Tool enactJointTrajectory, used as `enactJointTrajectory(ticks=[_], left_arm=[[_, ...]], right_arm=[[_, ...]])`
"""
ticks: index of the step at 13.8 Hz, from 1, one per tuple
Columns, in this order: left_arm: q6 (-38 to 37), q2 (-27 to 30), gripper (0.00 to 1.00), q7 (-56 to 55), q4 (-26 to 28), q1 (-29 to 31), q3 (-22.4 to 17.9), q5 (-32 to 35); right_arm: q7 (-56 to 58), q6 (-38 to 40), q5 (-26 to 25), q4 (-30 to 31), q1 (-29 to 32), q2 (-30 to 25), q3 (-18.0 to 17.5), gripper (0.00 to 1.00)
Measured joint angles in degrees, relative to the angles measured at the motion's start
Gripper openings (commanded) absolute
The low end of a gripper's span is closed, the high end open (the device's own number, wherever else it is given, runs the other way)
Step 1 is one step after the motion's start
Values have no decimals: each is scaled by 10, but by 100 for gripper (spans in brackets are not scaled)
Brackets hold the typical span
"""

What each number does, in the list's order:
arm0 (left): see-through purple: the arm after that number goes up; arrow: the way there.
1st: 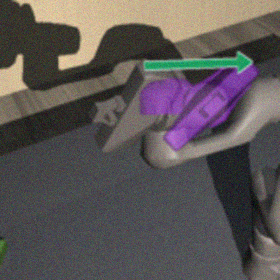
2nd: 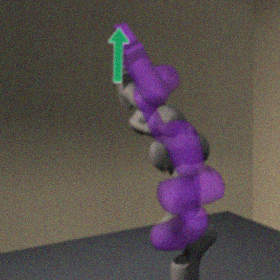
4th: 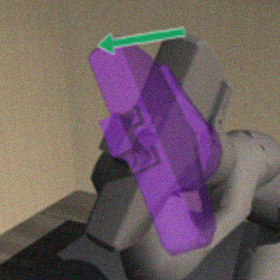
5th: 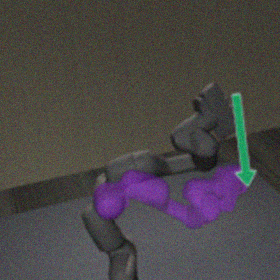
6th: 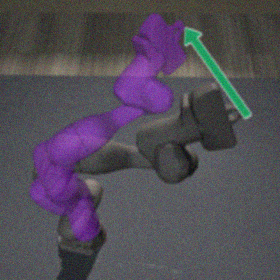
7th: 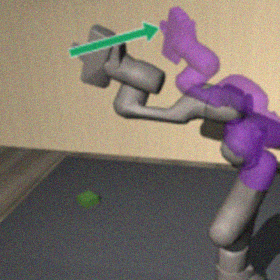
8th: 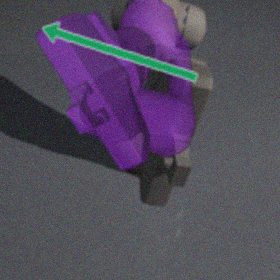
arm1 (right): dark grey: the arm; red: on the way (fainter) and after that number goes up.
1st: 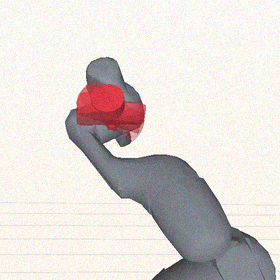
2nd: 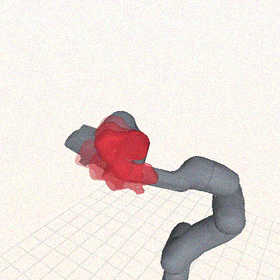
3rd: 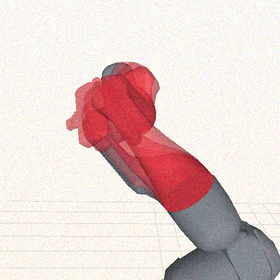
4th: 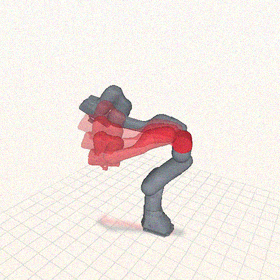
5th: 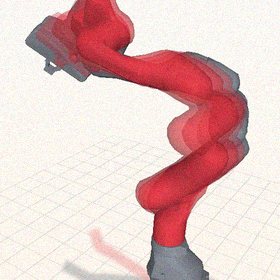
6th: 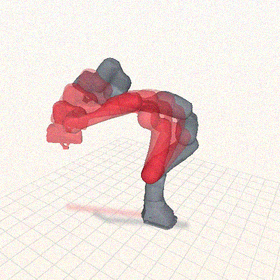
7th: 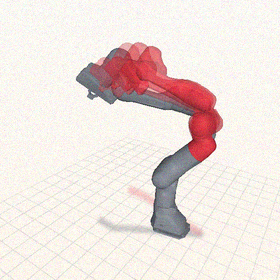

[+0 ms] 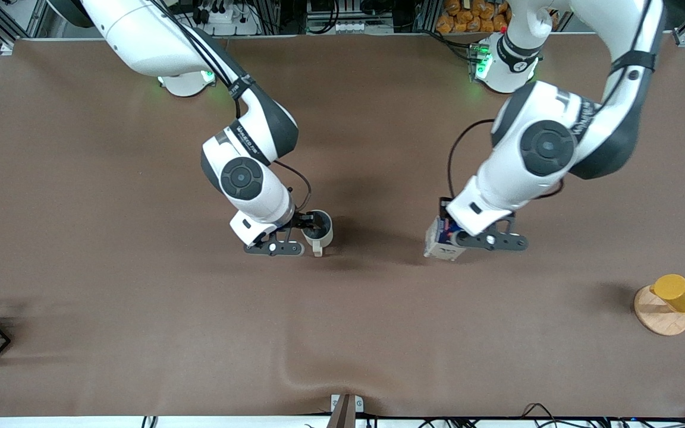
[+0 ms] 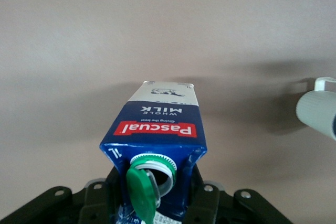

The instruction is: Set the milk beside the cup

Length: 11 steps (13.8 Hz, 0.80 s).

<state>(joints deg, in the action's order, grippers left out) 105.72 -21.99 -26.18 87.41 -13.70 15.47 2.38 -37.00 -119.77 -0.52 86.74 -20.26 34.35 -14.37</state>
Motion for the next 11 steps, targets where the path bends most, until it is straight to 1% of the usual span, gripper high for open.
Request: enactJointTrajectory(ticks=[2,5,9,11], left_arm=[[0,-5,50,-65,0,-32,1,0],[0,-15,50,-161,0,-80,2,0],[2,-32,49,-288,-11,-151,2,-1],[2,-40,49,-322,-24,-185,3,-8]], right_arm=[[15,17,23,-1,25,-10,-1,100],[84,70,55,-3,85,-39,-1,100],[184,140,61,-3,165,-74,-1,100],[230,161,61,-2,201,-82,-1,100]])
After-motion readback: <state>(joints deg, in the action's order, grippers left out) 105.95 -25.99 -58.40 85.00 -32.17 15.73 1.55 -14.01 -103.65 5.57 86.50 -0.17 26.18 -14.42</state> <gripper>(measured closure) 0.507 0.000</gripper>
